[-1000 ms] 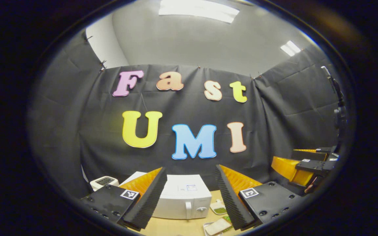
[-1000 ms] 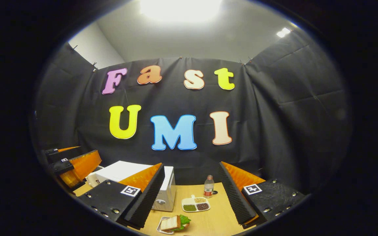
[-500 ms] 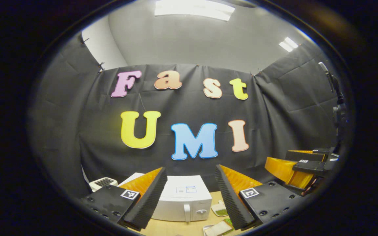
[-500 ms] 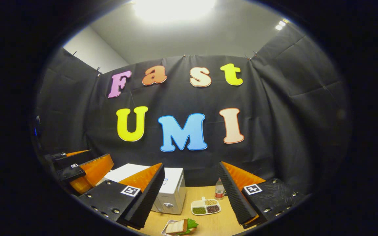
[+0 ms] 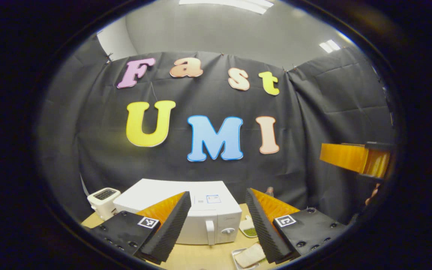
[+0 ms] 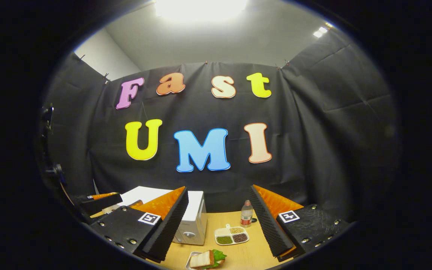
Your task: Open the microwave oven with the left hand, put the food in, and close the microwave oven.
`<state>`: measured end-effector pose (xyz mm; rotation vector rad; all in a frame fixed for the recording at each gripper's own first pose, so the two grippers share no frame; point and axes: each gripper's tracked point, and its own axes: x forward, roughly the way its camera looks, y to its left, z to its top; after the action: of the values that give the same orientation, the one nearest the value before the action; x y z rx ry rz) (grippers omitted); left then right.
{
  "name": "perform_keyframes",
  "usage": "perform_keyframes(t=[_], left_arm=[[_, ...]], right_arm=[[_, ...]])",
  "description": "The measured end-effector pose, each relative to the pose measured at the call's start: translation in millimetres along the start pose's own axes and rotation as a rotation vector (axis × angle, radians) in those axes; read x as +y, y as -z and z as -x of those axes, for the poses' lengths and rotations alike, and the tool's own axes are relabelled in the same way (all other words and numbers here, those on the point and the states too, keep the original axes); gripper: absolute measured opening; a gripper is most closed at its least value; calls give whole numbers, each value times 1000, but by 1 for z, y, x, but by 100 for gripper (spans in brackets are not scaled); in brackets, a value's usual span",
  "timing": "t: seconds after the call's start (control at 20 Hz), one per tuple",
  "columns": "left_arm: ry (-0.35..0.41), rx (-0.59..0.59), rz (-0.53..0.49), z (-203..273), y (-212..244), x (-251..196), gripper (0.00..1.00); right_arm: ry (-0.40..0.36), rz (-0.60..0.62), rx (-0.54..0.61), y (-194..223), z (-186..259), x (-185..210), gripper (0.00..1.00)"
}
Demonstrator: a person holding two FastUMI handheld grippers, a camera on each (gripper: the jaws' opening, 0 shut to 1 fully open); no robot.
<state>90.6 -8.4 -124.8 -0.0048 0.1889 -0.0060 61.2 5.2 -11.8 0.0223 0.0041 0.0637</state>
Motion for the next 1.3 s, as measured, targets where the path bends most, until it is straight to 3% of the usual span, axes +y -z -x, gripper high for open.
perform_keyframes(t=[0.4,0.85,0.95,1.1,1.3], left_arm=[[-18,205,15,-50,127,-7,97],[-94,310,33,-116,201,25,94],[-104,338,50,-124,216,32,86],[-72,367,58,-130,225,25,36],[-63,378,17,-120,220,25,24]], right_arm=[[32,43,55,21,-4,-35,98],[2,65,151,51,-26,-50,98],[3,64,154,52,-29,-49,99],[14,67,153,51,-30,-49,99],[29,54,163,56,-29,-45,98]])
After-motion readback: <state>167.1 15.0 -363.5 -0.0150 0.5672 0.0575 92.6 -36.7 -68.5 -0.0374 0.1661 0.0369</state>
